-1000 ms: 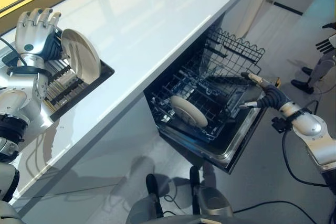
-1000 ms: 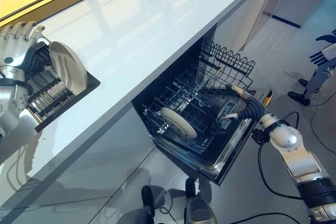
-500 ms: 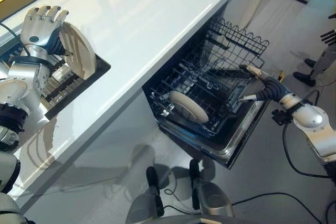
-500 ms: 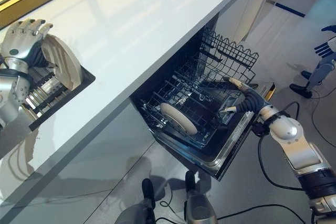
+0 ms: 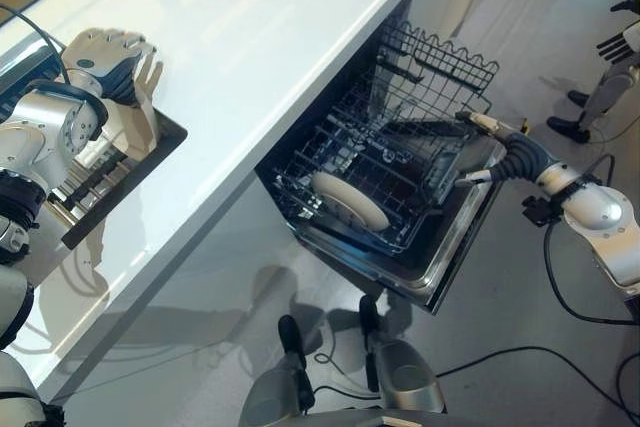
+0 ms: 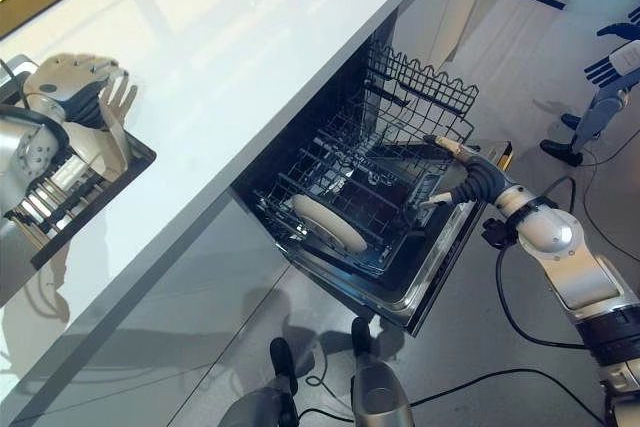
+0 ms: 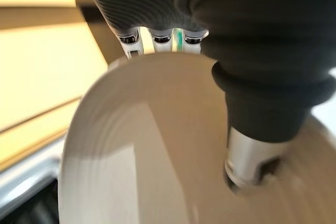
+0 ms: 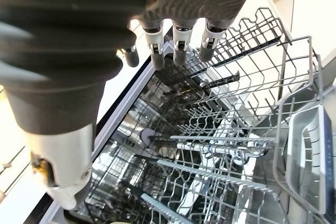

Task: Pick up plates and place into dishwasher.

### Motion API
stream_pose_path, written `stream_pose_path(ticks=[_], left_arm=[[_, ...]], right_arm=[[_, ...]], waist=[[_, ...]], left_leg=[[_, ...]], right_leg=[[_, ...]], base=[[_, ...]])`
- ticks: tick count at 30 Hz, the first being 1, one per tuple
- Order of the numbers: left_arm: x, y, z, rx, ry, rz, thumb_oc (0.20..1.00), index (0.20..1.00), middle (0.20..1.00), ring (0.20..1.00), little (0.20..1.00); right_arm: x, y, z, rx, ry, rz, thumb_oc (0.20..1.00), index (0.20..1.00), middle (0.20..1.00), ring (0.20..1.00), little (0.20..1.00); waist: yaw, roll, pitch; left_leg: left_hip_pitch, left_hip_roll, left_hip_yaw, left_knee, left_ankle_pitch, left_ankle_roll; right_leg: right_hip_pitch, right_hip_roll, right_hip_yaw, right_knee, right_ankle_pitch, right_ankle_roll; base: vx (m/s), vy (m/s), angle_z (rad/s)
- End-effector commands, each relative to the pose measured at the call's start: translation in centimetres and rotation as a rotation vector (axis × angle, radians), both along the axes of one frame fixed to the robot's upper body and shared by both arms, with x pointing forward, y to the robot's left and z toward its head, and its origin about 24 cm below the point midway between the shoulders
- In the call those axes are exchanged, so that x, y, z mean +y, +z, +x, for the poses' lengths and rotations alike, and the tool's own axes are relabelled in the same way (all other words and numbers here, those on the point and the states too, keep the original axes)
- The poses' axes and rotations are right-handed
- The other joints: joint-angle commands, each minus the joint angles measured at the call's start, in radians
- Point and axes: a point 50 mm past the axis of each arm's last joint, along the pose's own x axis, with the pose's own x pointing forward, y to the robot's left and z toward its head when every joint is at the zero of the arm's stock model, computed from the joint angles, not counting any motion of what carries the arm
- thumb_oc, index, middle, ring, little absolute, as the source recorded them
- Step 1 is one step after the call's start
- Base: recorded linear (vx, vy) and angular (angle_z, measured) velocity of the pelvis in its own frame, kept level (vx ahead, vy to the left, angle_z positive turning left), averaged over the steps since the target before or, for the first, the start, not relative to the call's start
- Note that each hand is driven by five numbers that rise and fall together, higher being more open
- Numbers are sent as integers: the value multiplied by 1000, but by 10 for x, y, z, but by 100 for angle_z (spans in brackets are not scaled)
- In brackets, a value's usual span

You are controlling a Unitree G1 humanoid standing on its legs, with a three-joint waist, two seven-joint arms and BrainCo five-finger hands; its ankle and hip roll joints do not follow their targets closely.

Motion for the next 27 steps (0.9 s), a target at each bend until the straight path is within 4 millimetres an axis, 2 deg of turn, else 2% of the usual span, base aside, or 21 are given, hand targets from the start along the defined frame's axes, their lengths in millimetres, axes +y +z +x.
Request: stream_pose_path(ticks=[1, 8, 13, 17, 20, 21, 23, 24, 25, 27], left_arm=[[16, 36, -7, -37, 105, -4, 200, 200, 200, 200, 200], [30, 20, -13, 145, 196, -46, 200, 200, 200, 200, 200], [31, 25, -17, 161, 202, -41, 200, 200, 200, 200, 200], [23, 47, -21, -48, 91, -15, 200, 200, 200, 200, 200], [8, 59, -25, -300, -88, -160, 200, 200, 200, 200, 200], [9, 57, -25, -300, -86, -164, 200, 200, 200, 200, 200], [-9, 44, -27, -469, -256, -279, 200, 200, 200, 200, 200], [-26, 34, -25, -514, -338, -330, 200, 200, 200, 200, 200], [-29, 28, -28, -535, -370, -359, 200, 200, 200, 200, 200], [-52, 15, -29, -561, -467, -415, 200, 200, 200, 200, 200]], right_arm=[[4, 49, 0, -162, 44, -19, 1000, 1000, 1000, 1000, 1000], [9, 43, -6, -159, 70, -13, 1000, 1000, 1000, 1000, 1000], [14, 40, -7, -154, 83, 11, 1000, 1000, 1000, 1000, 1000], [22, 37, -11, -176, 124, 44, 1000, 1000, 1000, 1000, 1000], [31, 35, -15, -217, 163, 127, 1000, 1000, 1000, 1000, 1000], [31, 35, -15, -215, 165, 124, 1000, 1000, 1000, 1000, 1000], [48, 28, -16, -246, 234, 233, 1000, 1000, 1000, 1000, 1000], [60, 24, -14, -259, 256, 279, 1000, 1000, 1000, 1000, 1000], [65, 23, -14, -264, 272, 289, 1000, 1000, 1000, 1000, 1000], [79, 19, -11, -270, 298, 340, 1000, 1000, 1000, 1000, 1000]], waist=[[3, -1, -7], [14, 13, -45], [30, 27, -89], [48, 38, -132], [77, 37, -172], [75, 40, -173], [112, 36, -204], [137, 31, -218], [138, 34, -222], [162, 30, -238]], left_leg=[[17, -44, 11, 34, -164, 18], [48, -46, -3, 25, -165, 16], [72, -46, -17, 16, -166, 13], [91, -44, -29, 11, -164, 10], [106, -40, -37, 10, -165, 12], [107, -40, -37, 10, -166, 12], [120, -36, -49, 11, -170, 13], [124, -35, -61, 12, -172, 13], [127, -35, -65, 12, -174, 12], [133, -35, -81, 13, -178, 12]], right_leg=[[-62, -52, 20, 61, -96, 102], [-18, -56, 2, 42, -97, 105], [21, -58, -16, 23, -98, 109], [53, -61, -30, 21, -104, 112], [77, -64, -44, 20, -112, 111], [79, -64, -44, 20, -113, 111], [104, -66, -60, 21, -125, 107], [115, -67, -68, 23, -133, 104], [121, -68, -72, 23, -137, 103], [138, -69, -86, 22, -146, 100]], base=[[21, -34, 0], [41, -68, 1], [34, -88, 3], [36, -97, 9], [44, -97, 13], [46, -98, 3], [50, -135, -1], [28, -117, 5], [13, -111, 9], [-2, -100, 16]])
